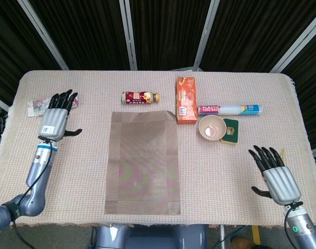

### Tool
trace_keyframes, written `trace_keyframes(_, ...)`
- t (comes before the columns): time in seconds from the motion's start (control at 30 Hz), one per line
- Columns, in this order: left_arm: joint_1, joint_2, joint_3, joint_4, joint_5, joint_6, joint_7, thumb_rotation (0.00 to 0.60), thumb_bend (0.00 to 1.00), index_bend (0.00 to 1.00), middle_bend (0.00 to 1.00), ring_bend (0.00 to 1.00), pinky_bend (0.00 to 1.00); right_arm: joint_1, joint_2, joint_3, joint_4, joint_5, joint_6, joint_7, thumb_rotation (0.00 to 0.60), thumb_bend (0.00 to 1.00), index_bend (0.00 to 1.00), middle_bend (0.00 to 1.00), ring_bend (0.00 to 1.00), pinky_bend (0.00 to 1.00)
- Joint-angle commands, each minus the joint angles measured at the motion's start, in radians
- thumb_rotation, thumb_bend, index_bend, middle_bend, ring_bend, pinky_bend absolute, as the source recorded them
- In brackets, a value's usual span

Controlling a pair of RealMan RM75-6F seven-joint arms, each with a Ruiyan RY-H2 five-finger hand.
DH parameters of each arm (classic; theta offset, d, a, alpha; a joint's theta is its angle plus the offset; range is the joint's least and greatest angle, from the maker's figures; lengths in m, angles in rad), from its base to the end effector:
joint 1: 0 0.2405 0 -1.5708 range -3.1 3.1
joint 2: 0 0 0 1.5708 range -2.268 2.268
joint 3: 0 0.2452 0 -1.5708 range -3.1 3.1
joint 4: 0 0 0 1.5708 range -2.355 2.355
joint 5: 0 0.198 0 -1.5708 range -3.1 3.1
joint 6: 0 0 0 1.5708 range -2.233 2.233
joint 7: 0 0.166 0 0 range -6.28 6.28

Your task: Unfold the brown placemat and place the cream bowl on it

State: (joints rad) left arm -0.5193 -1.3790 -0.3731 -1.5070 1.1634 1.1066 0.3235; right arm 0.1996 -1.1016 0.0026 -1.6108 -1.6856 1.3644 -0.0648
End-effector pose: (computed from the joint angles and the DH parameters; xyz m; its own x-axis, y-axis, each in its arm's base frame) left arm -0.1954 0.3704 0.1055 0.3982 -0.0264 0.9169 0.9101 -0.1135 -0.3985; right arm -0.2601 -0.2179 0.1330 0.5151 -0.0929 0.8521 -0.8309 -0.2981 0.4698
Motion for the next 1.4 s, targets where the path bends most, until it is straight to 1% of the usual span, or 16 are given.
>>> trace_keyframes(0.03, 0.109, 0.108, 0.065, -0.127, 0.056, 0.115, -0.003, 0.600, 0.05, 0.00, 0.00, 0.00, 0.00, 0.080, 0.028, -0.055, 0.004, -0.119, -0.085, 0.079, 0.600, 0.00, 0.08, 0.00, 0.00, 0.00)
trace_keyframes(0.2, 0.203, 0.175, 0.117, -0.222, 0.067, 0.212, 0.012, 0.600, 0.05, 0.00, 0.00, 0.00, 0.00, 0.173, 0.011, -0.083, 0.020, -0.252, -0.157, 0.103, 0.600, 0.00, 0.13, 0.00, 0.00, 0.00)
trace_keyframes(0.3, 0.255, 0.217, 0.145, -0.285, 0.064, 0.261, 0.015, 0.600, 0.06, 0.00, 0.00, 0.00, 0.00, 0.234, -0.034, -0.098, 0.035, -0.326, -0.212, 0.099, 0.600, 0.00, 0.14, 0.00, 0.00, 0.00)
trace_keyframes(0.43, 0.294, 0.237, 0.169, -0.313, 0.077, 0.304, 0.001, 0.600, 0.05, 0.00, 0.00, 0.00, 0.00, 0.285, -0.091, -0.114, 0.047, -0.368, -0.276, 0.087, 0.600, 0.00, 0.18, 0.00, 0.00, 0.00)
trace_keyframes(0.57, 0.312, 0.239, 0.190, -0.299, 0.106, 0.323, -0.024, 0.600, 0.06, 0.00, 0.00, 0.00, 0.00, 0.338, -0.156, -0.117, 0.051, -0.395, -0.347, 0.057, 0.600, 0.00, 0.23, 0.00, 0.00, 0.00)
trace_keyframes(0.7, 0.315, 0.231, 0.196, -0.265, 0.112, 0.322, -0.064, 0.600, 0.07, 0.00, 0.00, 0.00, 0.00, 0.382, -0.208, -0.107, 0.047, -0.385, -0.418, 0.010, 0.600, 0.01, 0.25, 0.00, 0.00, 0.00)
trace_keyframes(0.97, 0.312, 0.232, 0.201, -0.236, 0.122, 0.313, -0.094, 0.600, 0.08, 0.00, 0.00, 0.00, 0.00, 0.419, -0.295, -0.088, 0.046, -0.327, -0.504, -0.044, 0.600, 0.03, 0.27, 0.01, 0.00, 0.00)
trace_keyframes(1.4, 0.299, 0.229, 0.202, -0.223, 0.112, 0.290, -0.106, 0.600, 0.08, 0.00, 0.00, 0.00, 0.00, 0.442, -0.388, -0.055, 0.051, -0.232, -0.551, -0.144, 0.600, 0.04, 0.27, 0.02, 0.00, 0.00)
